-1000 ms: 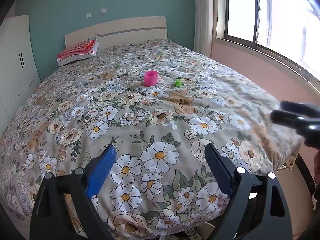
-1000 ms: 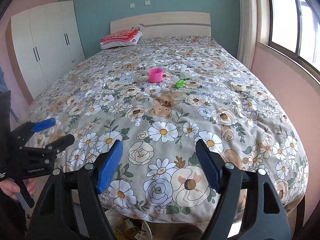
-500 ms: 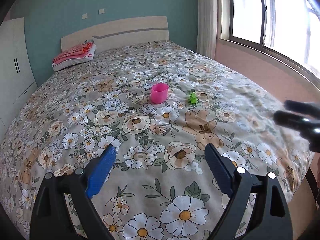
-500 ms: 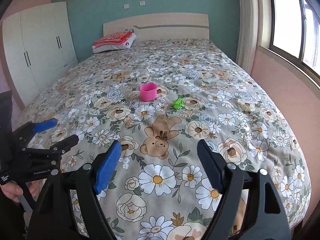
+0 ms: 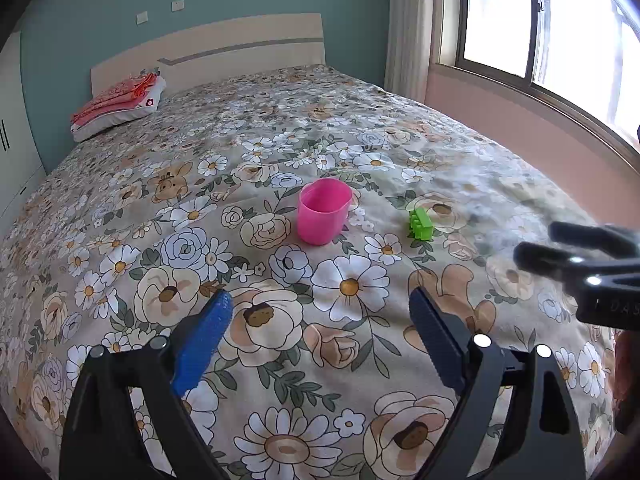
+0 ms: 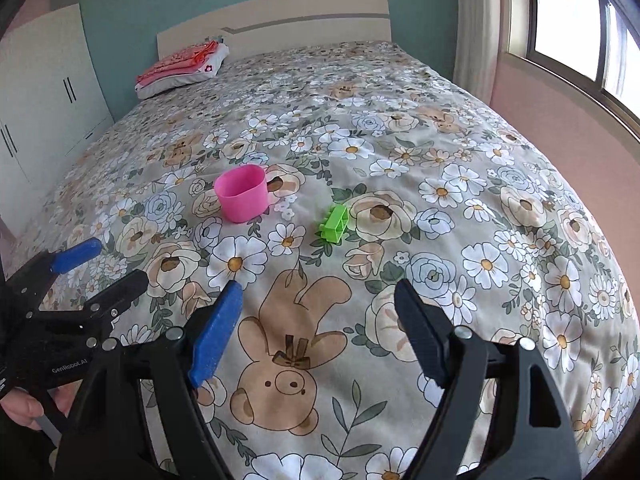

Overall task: Collect trash
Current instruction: 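Raise both open tools and move toward the pink cup and green toy, then grasp the pink cup with left tool while right tool grasps the green brick, then carry the pink cup and green brick in both tools over the bin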

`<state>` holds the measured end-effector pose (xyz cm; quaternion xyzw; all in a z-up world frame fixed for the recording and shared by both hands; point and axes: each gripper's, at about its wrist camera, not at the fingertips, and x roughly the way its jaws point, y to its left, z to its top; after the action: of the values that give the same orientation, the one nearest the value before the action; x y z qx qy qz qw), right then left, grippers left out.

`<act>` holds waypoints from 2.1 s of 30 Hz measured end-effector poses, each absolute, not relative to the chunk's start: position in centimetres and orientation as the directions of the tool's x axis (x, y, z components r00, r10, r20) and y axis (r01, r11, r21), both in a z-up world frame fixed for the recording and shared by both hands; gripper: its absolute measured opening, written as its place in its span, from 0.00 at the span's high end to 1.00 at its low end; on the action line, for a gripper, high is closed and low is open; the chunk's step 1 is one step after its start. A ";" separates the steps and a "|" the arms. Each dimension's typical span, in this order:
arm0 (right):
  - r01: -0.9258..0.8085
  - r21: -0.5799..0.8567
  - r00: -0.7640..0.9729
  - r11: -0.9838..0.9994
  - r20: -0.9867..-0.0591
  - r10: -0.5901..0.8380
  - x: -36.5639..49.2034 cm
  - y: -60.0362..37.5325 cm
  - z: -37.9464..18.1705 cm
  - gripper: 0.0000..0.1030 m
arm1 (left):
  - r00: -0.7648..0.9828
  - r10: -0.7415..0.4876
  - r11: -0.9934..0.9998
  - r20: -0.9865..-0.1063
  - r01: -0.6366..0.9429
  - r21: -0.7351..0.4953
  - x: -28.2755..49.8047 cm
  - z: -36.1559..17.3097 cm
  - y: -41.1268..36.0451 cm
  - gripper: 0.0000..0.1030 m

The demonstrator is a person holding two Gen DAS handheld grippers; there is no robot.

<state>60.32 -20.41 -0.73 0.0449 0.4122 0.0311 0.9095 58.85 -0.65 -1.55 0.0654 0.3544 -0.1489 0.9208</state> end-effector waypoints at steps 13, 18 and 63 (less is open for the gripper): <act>0.130 0.124 0.564 0.984 -0.825 0.030 71.9 -21.2 -8.9 0.25 | 0.669 -0.218 0.926 -0.710 0.371 0.065 70.3 -7.6 -4.0 0.11; 0.132 0.144 0.558 0.981 -0.829 0.046 73.7 -21.0 -10.5 0.25 | 0.672 -0.223 0.929 -0.706 0.365 0.054 73.0 -8.7 -5.0 0.11; -0.152 0.164 0.706 0.975 -0.672 0.224 54.5 -19.0 14.6 0.79 | 0.776 -0.028 0.997 -0.630 0.066 0.037 49.8 15.3 0.7 0.44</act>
<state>54.49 -18.99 14.60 0.0481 0.3697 0.1019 0.9223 49.85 0.74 15.32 0.0287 0.3335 -0.0249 0.9420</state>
